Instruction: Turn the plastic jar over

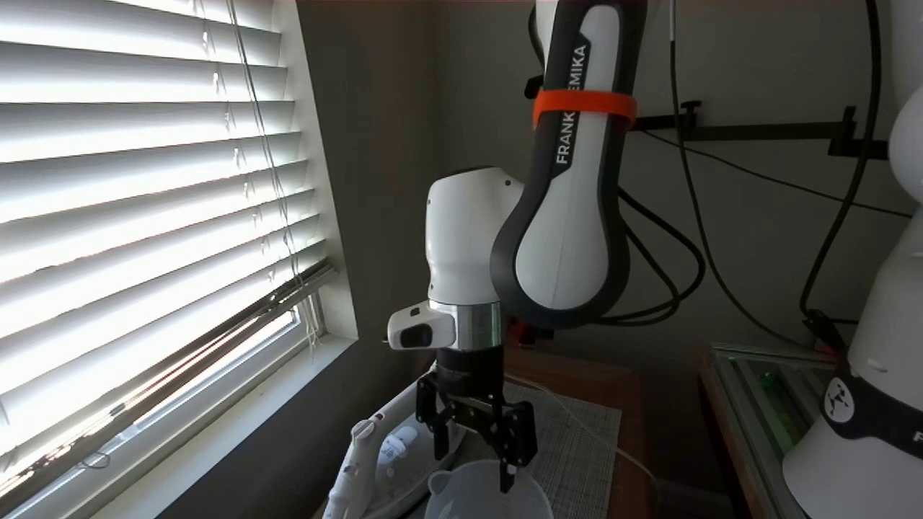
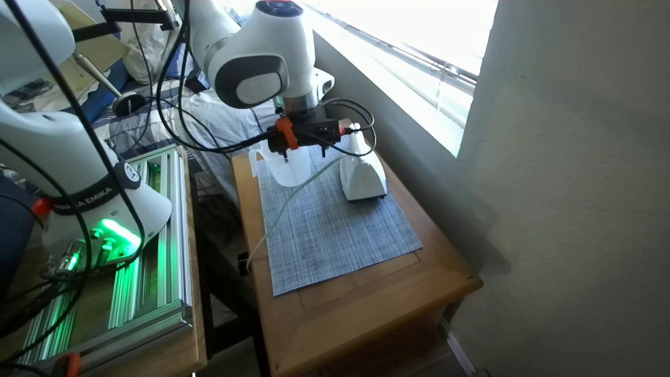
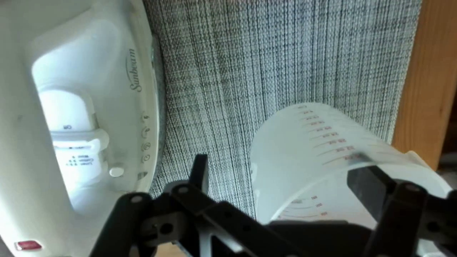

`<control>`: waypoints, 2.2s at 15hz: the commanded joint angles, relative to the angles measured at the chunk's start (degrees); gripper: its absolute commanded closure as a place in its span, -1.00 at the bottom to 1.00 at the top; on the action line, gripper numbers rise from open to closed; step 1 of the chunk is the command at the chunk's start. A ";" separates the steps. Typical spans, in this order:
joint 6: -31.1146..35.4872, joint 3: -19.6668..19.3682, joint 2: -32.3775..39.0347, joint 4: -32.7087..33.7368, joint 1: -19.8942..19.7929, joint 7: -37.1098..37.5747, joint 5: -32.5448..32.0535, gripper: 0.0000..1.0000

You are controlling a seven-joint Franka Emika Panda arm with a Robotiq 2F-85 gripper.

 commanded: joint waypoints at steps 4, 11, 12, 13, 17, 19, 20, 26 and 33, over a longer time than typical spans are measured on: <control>-4.85 -24.02 -8.78 -0.85 25.14 7.98 -10.33 -1.00; -4.00 -35.30 -6.35 2.05 39.26 21.49 -23.43 -1.00; -4.19 -35.87 -6.94 2.21 40.84 22.84 -24.24 -1.00; -4.25 -36.01 -8.03 1.94 41.72 23.29 -24.64 -1.00; -5.10 -37.78 -12.40 0.56 43.77 23.08 -27.22 -1.00; -4.92 -37.81 -13.24 0.44 43.75 22.11 -28.01 -1.00; -4.40 -37.43 -13.02 0.62 43.65 21.47 -28.32 -1.00; -3.15 -34.24 -7.90 3.29 44.72 17.27 -27.57 -1.00; -3.33 -30.21 -3.66 5.40 43.97 13.11 -25.61 -0.18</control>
